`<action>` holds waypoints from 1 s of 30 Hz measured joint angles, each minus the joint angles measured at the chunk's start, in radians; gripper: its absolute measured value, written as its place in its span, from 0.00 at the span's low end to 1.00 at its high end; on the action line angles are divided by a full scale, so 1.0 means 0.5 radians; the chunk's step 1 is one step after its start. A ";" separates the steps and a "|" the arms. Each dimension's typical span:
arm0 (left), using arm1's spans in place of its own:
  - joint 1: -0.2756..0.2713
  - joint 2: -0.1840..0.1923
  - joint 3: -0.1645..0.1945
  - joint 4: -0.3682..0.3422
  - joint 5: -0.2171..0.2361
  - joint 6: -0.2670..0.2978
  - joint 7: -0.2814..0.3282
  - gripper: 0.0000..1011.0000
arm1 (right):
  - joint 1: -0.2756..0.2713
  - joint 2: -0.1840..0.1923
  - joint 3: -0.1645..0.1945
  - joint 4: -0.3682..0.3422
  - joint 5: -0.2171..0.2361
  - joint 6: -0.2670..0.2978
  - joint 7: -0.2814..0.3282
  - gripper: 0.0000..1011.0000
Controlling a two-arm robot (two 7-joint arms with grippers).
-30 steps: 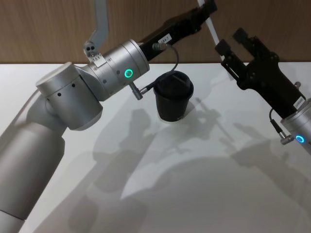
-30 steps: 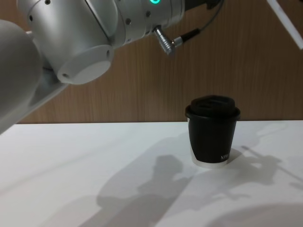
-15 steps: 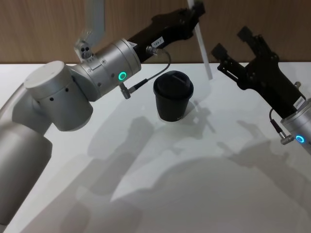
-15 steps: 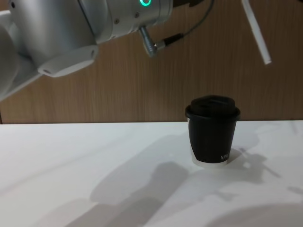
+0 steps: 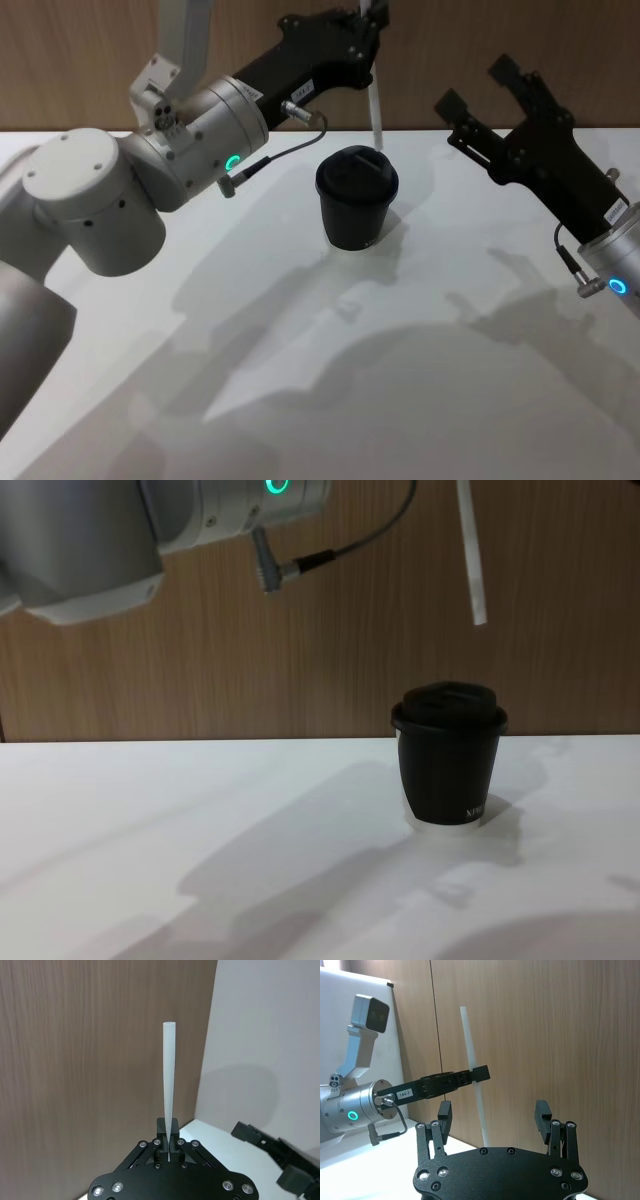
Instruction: Pick up the straw with one hand, pass it to the other hand, and insert it into the cup.
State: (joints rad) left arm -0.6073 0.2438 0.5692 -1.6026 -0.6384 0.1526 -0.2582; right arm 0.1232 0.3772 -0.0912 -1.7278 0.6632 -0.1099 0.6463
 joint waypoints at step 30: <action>0.002 0.106 0.082 -0.110 0.325 0.052 0.085 0.01 | 0.000 0.000 0.000 0.000 0.000 0.000 0.000 0.99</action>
State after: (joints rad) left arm -0.6062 0.2968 0.6104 -1.6574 -0.4757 0.1788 -0.2158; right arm 0.1232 0.3772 -0.0912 -1.7279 0.6632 -0.1100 0.6462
